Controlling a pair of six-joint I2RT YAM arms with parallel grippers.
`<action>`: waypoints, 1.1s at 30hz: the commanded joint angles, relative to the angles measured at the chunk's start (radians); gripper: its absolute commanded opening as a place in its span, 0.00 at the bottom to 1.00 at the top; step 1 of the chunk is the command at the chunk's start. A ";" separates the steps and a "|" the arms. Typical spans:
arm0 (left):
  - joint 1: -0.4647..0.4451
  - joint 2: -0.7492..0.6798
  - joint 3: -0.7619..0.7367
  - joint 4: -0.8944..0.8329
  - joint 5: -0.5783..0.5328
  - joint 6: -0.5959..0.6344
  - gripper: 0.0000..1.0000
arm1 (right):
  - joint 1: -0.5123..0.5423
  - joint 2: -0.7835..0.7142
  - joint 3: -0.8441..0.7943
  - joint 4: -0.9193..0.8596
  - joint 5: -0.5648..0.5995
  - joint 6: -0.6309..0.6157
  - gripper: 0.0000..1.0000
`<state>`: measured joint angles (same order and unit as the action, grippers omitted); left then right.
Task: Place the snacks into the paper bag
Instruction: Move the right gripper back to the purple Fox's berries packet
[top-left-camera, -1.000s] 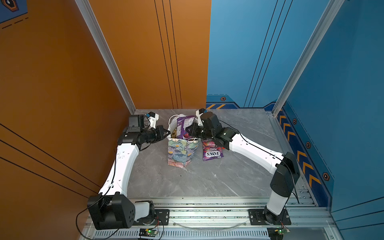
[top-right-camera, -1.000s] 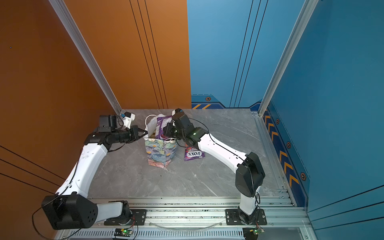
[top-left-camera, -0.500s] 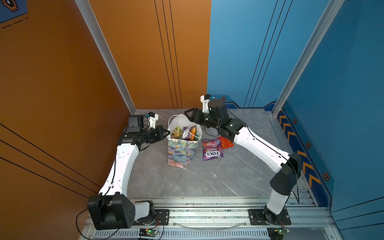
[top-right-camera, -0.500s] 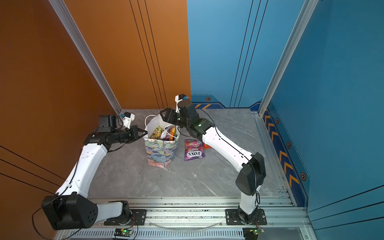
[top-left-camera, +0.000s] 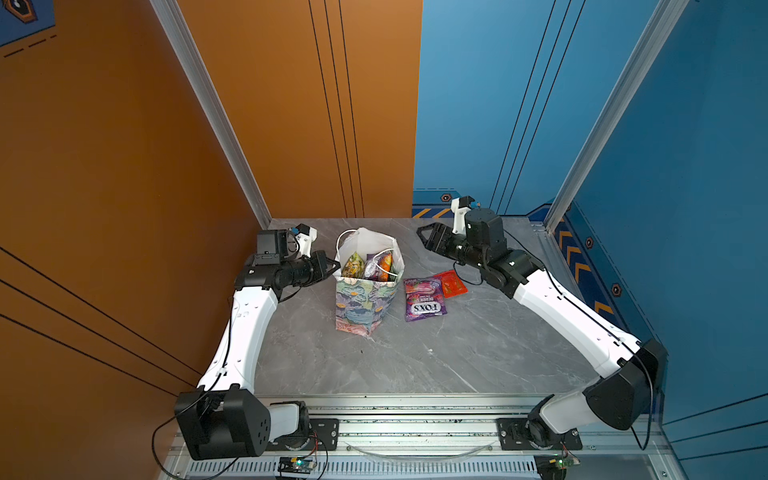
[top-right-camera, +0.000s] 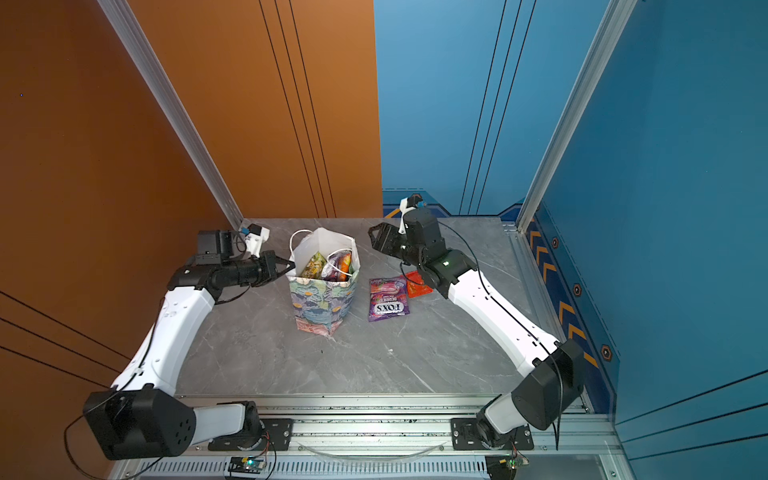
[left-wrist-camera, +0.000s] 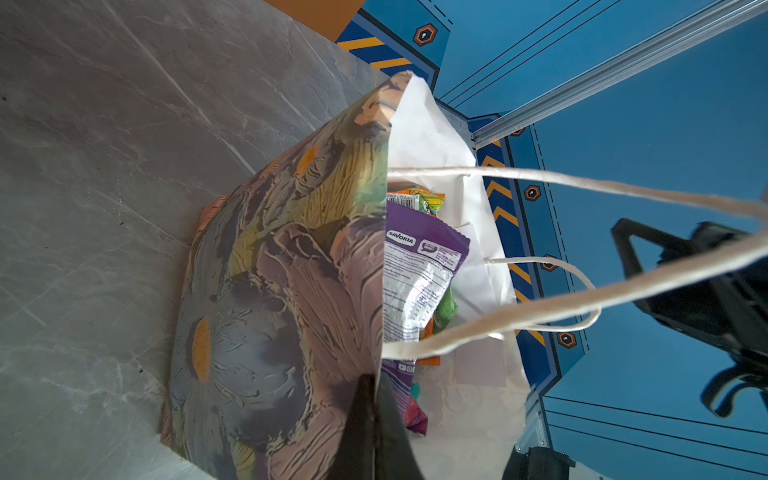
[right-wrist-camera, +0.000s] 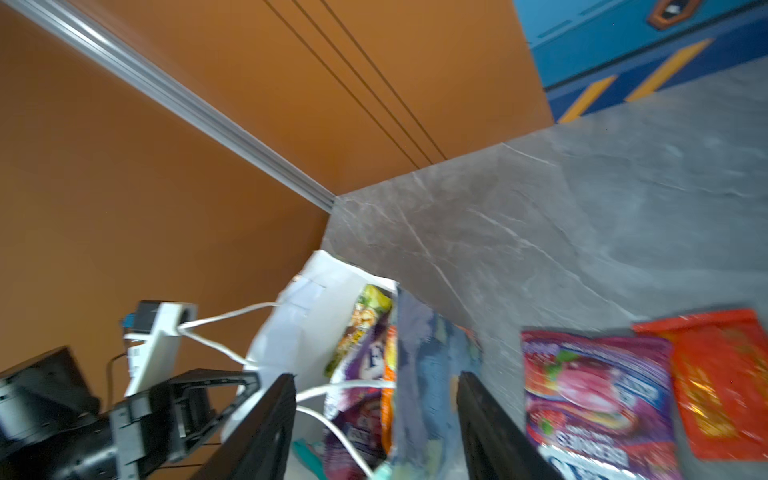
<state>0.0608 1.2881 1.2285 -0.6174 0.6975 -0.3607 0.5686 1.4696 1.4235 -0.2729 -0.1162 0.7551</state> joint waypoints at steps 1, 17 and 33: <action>0.012 -0.008 -0.007 0.003 0.019 0.001 0.00 | -0.051 -0.071 -0.116 -0.057 0.024 -0.020 0.66; 0.013 -0.003 -0.001 0.002 0.024 -0.006 0.00 | -0.194 -0.148 -0.509 -0.028 -0.075 -0.012 0.85; 0.011 -0.003 -0.001 0.007 0.024 -0.011 0.00 | -0.191 0.074 -0.543 0.163 -0.257 -0.009 0.82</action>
<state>0.0608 1.2884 1.2285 -0.6174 0.7006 -0.3649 0.3725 1.5188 0.8627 -0.1562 -0.3283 0.7506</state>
